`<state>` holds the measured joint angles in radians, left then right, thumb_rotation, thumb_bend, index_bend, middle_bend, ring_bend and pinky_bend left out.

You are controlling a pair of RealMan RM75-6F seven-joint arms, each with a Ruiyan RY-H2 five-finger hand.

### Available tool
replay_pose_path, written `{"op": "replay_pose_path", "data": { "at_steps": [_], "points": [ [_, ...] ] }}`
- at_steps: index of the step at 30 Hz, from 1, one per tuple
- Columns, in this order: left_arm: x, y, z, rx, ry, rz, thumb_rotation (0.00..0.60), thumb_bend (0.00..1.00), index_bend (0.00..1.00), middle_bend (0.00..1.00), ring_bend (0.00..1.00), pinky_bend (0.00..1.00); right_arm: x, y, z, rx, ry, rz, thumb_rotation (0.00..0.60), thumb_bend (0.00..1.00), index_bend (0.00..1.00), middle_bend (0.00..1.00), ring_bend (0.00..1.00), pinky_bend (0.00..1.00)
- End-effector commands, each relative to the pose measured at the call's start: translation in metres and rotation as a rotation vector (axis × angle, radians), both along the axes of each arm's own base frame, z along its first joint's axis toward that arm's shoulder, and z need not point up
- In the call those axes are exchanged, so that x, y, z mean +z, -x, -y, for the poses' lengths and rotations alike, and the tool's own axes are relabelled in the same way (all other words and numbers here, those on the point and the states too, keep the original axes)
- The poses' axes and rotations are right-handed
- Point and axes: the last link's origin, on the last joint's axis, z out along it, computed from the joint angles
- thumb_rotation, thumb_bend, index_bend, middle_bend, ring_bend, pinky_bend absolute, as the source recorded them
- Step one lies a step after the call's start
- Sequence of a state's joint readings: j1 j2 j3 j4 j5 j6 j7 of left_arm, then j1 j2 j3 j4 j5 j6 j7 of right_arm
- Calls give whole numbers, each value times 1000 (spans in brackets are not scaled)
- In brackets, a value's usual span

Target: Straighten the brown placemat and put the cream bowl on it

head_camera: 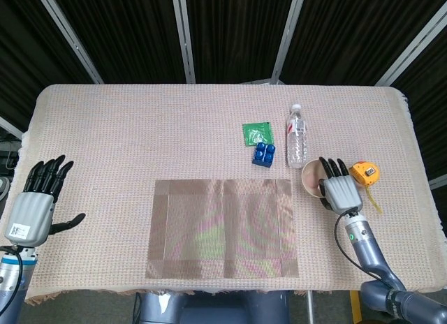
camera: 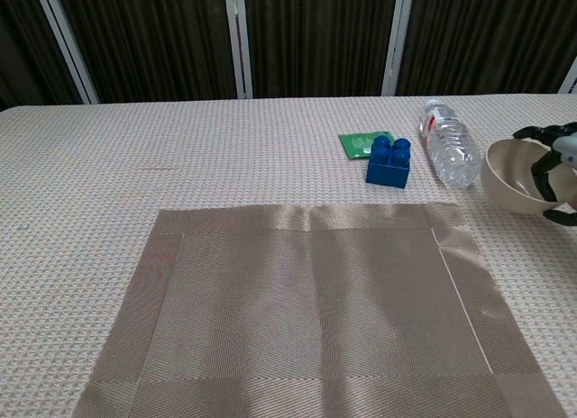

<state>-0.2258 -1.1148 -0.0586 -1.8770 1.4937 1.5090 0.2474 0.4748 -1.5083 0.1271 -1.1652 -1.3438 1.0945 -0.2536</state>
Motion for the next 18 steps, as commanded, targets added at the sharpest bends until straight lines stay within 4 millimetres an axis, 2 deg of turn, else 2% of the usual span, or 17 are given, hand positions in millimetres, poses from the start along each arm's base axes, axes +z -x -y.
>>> {"op": "replay_pose_path", "data": {
  "at_steps": [1,5,8,11,13,16,18],
  "points": [
    [0,-1,0,-4,5,5,600,0,0,0,0,0,17,-11,-22,111,15,-2,600,326,766,0,0,0],
    [0,-2,1,-10,13,13,600,0,0,0,0,0,28,-31,-42,234,2,-25,600,324,766,0,0,0],
    [-1,-3,2,-13,20,17,600,0,0,0,0,0,28,-49,-54,308,-35,-40,600,324,766,0,0,0],
    [-1,-4,3,-18,30,19,600,0,0,0,0,0,21,-73,-63,386,-109,-69,600,323,765,0,0,0],
    [-2,-4,3,-19,34,21,600,0,0,0,0,0,16,-84,-65,417,-142,-85,600,323,765,0,0,0],
    [-1,-2,3,-16,40,22,600,0,0,0,0,0,0,-112,-65,476,-218,-113,600,324,764,0,0,0],
    [-1,-1,2,-13,42,22,600,0,0,0,0,0,-6,-121,-64,486,-243,-121,600,324,762,0,0,0]
  ]
}}
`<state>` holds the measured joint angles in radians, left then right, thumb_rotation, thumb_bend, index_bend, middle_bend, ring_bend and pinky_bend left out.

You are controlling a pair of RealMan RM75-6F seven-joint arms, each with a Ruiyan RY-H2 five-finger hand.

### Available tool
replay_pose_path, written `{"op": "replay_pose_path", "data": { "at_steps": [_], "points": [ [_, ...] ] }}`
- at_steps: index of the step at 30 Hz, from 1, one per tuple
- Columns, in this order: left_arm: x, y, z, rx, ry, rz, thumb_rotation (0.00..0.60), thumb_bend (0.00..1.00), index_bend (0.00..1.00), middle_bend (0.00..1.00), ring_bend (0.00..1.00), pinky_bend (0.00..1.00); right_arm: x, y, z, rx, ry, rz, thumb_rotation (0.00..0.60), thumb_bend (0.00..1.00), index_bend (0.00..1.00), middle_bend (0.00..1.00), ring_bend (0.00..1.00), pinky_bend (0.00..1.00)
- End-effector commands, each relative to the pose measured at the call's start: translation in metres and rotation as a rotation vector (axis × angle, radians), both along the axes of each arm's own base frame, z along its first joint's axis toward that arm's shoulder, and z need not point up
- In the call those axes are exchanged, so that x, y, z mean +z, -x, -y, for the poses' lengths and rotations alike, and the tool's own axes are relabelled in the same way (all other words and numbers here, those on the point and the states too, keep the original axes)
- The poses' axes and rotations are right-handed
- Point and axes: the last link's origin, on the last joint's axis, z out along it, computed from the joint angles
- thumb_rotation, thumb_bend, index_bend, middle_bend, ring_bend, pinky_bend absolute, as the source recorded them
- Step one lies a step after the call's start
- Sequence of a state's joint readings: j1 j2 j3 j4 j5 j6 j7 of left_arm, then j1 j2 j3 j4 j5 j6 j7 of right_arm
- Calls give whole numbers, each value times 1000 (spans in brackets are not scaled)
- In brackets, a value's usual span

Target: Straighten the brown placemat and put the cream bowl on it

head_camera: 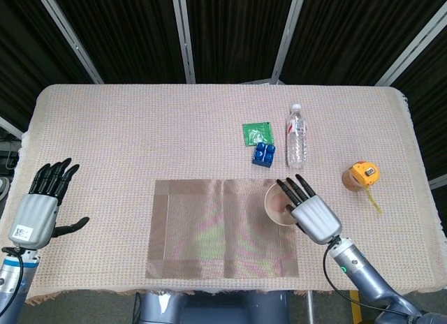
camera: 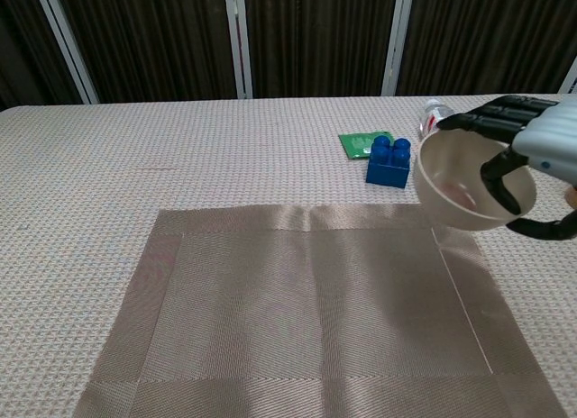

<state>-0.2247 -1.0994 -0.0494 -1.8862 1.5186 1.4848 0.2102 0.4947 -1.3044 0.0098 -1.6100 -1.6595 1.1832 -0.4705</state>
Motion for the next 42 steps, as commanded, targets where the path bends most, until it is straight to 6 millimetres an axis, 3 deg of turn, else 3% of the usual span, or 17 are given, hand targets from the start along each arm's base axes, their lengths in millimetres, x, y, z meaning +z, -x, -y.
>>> {"op": "replay_pose_path", "data": {
  "at_steps": [1,7,20,22,24,25,27,34,38,42],
  "points": [
    [0,2,-1,7,4,-3,600,0,0,0,0,0,-22,-37,0,78,-100,-61,600,324,761,0,0,0],
    [2,8,-2,27,6,-6,600,0,0,0,0,0,-53,-60,2,86,-174,-91,600,324,748,0,0,0],
    [1,9,-4,31,16,-7,600,0,0,0,0,0,-93,-79,-1,87,-172,-128,600,321,688,0,0,0],
    [0,8,-4,29,20,-8,600,0,0,0,0,0,-97,-80,-1,84,-170,-130,600,247,450,0,0,0],
    [-1,8,-4,28,22,-7,600,0,0,0,0,0,-99,-81,-2,85,-163,-138,600,62,62,0,0,0],
    [-1,8,-4,28,23,-7,600,0,0,0,0,0,-100,-80,-2,80,-161,-140,600,22,12,0,0,0],
    [-1,8,-5,30,22,-5,600,0,0,0,0,0,-100,-78,-4,50,-171,-135,600,0,12,0,0,0],
    [0,9,-6,36,25,0,600,0,0,0,0,0,-79,-81,-15,48,-141,-85,600,0,0,0,0,0],
    [2,11,-5,36,8,-20,600,0,0,0,0,0,-51,-72,-26,45,-80,-75,600,0,0,0,0,0],
    [3,16,-2,41,-21,-26,600,0,0,0,0,0,-2,-43,-37,2,27,-44,600,0,0,0,0,0]
  ]
}}
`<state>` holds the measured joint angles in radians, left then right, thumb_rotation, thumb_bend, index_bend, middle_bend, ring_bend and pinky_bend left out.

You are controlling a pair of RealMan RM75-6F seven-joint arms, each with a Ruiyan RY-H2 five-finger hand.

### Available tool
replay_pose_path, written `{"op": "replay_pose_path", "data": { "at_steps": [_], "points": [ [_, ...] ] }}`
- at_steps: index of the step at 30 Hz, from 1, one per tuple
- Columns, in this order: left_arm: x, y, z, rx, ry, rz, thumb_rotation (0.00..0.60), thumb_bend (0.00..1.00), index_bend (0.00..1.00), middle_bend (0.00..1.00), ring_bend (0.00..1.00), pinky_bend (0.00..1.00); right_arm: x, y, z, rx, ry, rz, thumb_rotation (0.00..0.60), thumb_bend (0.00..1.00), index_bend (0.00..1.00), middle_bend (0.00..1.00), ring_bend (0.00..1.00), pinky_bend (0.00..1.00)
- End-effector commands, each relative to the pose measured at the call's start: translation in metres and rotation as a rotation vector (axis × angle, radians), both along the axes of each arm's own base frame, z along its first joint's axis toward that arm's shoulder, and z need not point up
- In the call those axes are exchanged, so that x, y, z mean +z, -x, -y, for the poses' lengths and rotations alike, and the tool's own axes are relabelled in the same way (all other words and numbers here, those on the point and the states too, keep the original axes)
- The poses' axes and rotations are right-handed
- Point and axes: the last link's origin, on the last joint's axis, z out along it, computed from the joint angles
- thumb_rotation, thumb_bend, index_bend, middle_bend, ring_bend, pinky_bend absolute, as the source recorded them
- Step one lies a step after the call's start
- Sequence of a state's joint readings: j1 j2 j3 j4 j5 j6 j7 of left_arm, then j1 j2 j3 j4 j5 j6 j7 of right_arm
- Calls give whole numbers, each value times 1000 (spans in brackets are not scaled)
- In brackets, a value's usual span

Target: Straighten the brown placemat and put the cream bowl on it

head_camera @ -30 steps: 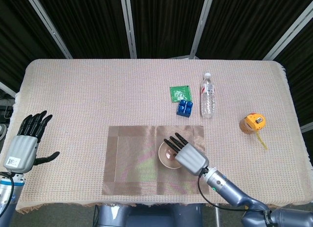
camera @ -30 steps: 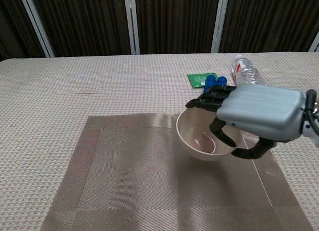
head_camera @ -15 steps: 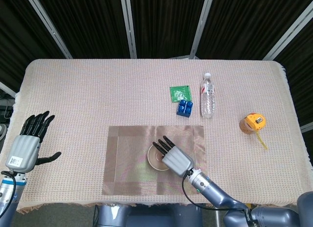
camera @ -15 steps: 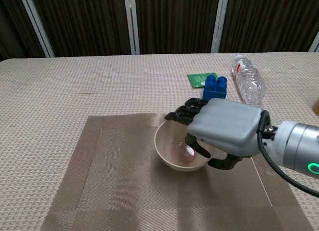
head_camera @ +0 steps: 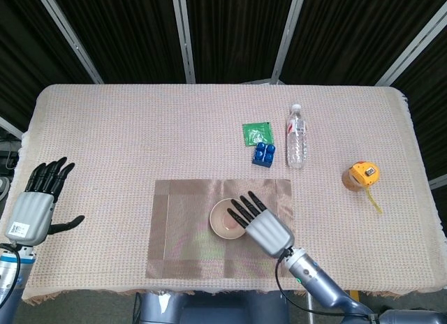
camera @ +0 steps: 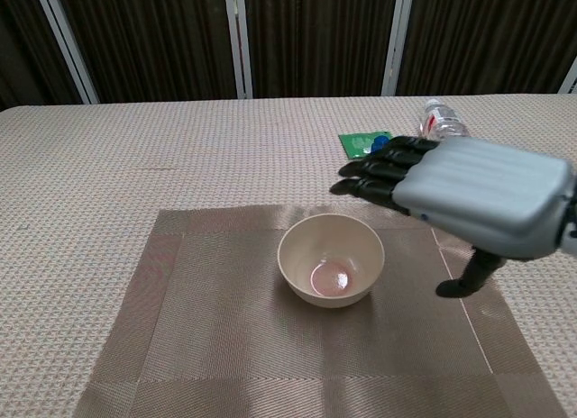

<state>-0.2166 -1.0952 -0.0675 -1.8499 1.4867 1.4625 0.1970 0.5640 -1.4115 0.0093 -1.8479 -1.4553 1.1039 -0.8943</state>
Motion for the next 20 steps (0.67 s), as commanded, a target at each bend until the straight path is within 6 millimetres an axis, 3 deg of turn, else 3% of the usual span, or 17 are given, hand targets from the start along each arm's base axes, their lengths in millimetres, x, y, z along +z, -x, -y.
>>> {"op": "replay_pose_path", "data": {
  "at_steps": [1,6,10,14,20],
  "points": [
    [0,4,3,5,-19,-7,600,0,0,0,0,0,50,31,-15,-49,107,45,600,0,0,0,0,0],
    [-2,17,10,10,-54,-30,600,0,0,0,0,0,106,86,-23,-180,249,198,600,0,0,0,0,0],
    [-2,27,18,23,-75,-43,600,0,0,0,0,0,135,126,-28,-249,349,301,600,0,0,0,0,0],
    [0,34,22,32,-89,-39,600,0,0,0,0,0,147,156,-34,-290,394,353,600,0,0,0,0,0],
    [1,38,23,41,-87,-23,600,0,0,0,0,0,154,179,-36,-294,426,388,600,0,0,0,0,0]
  ]
}}
